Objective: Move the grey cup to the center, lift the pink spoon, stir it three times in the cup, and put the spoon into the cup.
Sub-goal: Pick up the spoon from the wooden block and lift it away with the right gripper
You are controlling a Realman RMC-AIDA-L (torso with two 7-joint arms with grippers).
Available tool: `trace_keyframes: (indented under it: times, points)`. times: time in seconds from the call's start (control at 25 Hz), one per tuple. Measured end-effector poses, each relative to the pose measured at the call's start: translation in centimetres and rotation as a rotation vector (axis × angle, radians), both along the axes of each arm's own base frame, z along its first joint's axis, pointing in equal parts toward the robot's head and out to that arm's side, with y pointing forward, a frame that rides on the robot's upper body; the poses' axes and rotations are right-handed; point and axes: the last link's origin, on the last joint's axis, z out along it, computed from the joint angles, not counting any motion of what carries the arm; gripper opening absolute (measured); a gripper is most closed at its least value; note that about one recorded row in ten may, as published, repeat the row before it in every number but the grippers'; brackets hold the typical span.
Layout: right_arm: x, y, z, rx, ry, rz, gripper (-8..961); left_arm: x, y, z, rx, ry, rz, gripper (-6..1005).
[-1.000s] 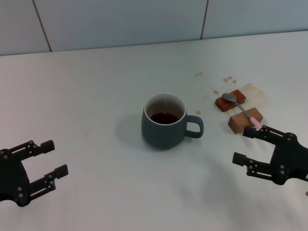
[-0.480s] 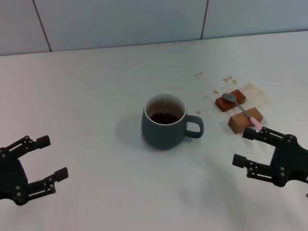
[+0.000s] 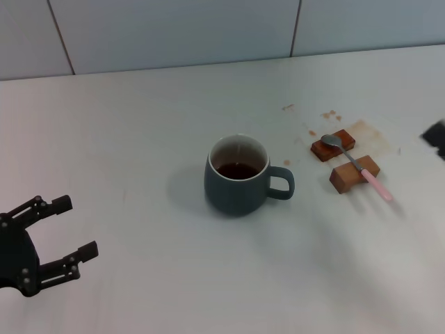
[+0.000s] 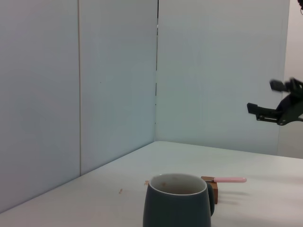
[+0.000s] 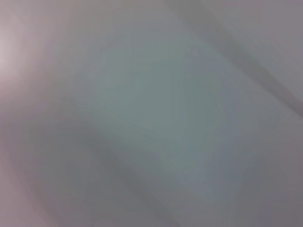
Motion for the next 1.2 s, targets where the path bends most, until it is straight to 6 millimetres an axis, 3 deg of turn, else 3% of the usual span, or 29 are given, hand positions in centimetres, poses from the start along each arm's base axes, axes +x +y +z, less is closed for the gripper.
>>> trace_keyframes:
  times: [0.04,0.44,0.92,1.2]
  points:
    - [0.6,-0.6,0.2,-0.033,0.156,-0.083,791,0.0,0.0,0.0,0.001,0.000,0.001,860]
    - [3.1,-2.4,-0.5,-0.184,0.505,-0.336,791,0.1,0.2,0.3,0.015,-0.006,-0.002,860]
    - [3.7,-2.5,-4.2,-0.333,0.560,-0.484,791,0.3,0.4,0.3,0.023,-0.003,-0.020,860]
    - [4.0,-2.4,-5.1,-0.353,0.555,-0.533,791,0.4,0.5,0.3,0.026,-0.009,-0.023,860]
